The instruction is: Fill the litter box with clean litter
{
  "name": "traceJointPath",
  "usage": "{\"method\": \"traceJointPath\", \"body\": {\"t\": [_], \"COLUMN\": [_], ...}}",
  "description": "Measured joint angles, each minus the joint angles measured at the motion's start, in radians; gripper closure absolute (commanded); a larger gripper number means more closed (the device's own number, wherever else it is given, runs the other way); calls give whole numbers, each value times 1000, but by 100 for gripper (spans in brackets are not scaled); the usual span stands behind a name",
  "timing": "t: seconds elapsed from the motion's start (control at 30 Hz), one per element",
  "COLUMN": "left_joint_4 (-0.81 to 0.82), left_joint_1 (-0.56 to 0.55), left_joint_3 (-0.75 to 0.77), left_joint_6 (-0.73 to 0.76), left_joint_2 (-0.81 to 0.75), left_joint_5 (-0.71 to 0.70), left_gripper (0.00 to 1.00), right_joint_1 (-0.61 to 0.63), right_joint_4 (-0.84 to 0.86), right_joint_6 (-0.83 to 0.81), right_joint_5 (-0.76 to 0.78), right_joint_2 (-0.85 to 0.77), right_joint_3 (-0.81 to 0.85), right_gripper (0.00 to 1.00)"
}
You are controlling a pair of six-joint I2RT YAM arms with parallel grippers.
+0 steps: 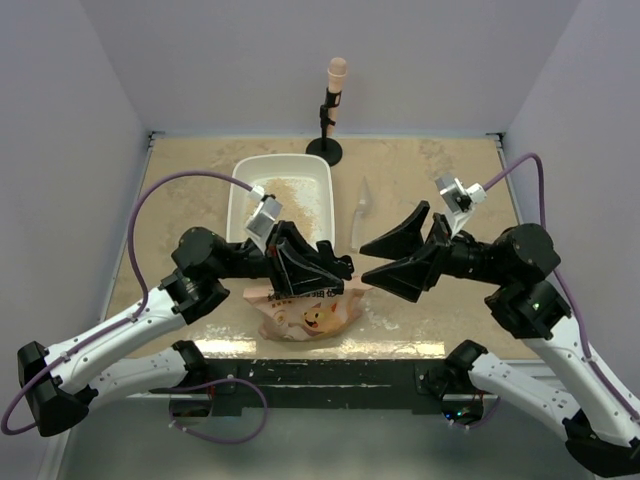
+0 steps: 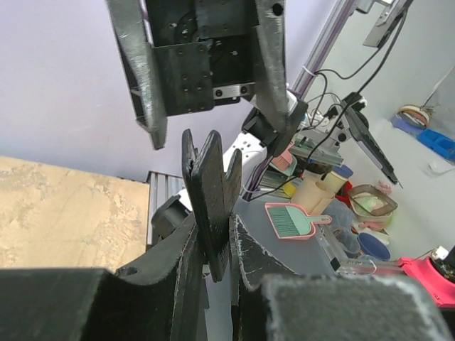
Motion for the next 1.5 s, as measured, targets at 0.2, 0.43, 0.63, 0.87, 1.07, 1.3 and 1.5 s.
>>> {"method": "traceJointPath", "body": {"t": [0.2, 0.43, 0.63, 0.87, 1.07, 1.3, 1.5], "left_joint_4": [-65, -117, -143, -181, -211, -235, -268], "left_joint_1": [0, 0, 0, 0, 0, 0, 0], "left_joint_3": [12, 44, 48, 65, 71, 72, 95], "left_joint_6": [5, 5, 6, 23, 29, 40, 58], "left_joint_2": [6, 21, 23, 31, 31, 31, 32], "left_joint_5": [-24, -47, -61, -75, -89, -90, -89], "left_gripper": [88, 81, 75, 69, 69, 89, 95], "right_joint_1": [0, 0, 0, 0, 0, 0, 0], "right_joint_4": [-1, -2, -3, -3, -5, -19, -64], "right_joint_6": [-21, -43, -49, -56, -59, -69, -95], "right_joint_5": [-26, -25, -25, -25, -25, -21, -20], "right_joint_2": [21, 90, 108, 106, 104, 99, 98], "right_joint_3": [6, 8, 8, 8, 8, 8, 13], "right_gripper": [30, 30, 35, 42, 44, 42, 40]}}
